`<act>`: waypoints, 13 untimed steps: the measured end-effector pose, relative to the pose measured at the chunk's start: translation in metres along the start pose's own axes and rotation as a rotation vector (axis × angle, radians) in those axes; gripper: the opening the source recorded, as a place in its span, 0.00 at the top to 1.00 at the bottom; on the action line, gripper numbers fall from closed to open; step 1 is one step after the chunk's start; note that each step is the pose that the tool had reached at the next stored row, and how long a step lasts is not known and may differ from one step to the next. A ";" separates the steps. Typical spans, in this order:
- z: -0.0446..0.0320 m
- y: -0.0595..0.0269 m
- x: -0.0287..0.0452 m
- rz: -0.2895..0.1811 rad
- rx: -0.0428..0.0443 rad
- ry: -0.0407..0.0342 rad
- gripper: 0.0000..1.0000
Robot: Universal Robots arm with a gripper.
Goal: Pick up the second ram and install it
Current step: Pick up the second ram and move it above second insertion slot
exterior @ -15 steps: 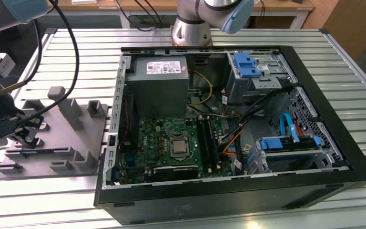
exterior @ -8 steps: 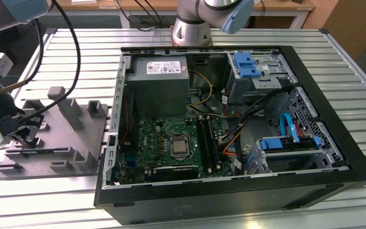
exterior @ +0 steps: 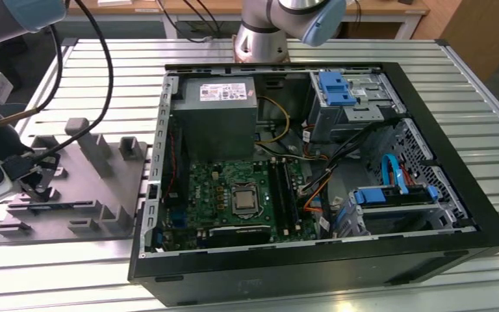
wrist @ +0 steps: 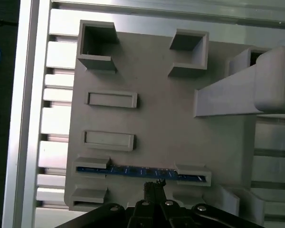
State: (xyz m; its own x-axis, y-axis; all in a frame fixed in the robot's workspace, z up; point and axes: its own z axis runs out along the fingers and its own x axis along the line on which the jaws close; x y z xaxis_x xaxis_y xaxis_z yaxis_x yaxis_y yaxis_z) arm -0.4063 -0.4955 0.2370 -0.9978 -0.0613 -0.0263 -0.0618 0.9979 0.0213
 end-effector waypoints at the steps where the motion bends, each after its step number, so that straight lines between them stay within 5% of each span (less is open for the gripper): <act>1: 0.0000 0.0000 0.0001 -0.011 -0.0002 0.0002 0.90; 13: 0.0000 0.0000 0.0002 -0.153 -0.0038 0.0033 0.90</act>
State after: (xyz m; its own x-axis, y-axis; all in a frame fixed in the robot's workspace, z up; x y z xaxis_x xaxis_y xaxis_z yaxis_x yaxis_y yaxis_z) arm -0.4065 -0.4955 0.2370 -0.9767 -0.2131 -0.0262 -0.2137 0.9767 0.0211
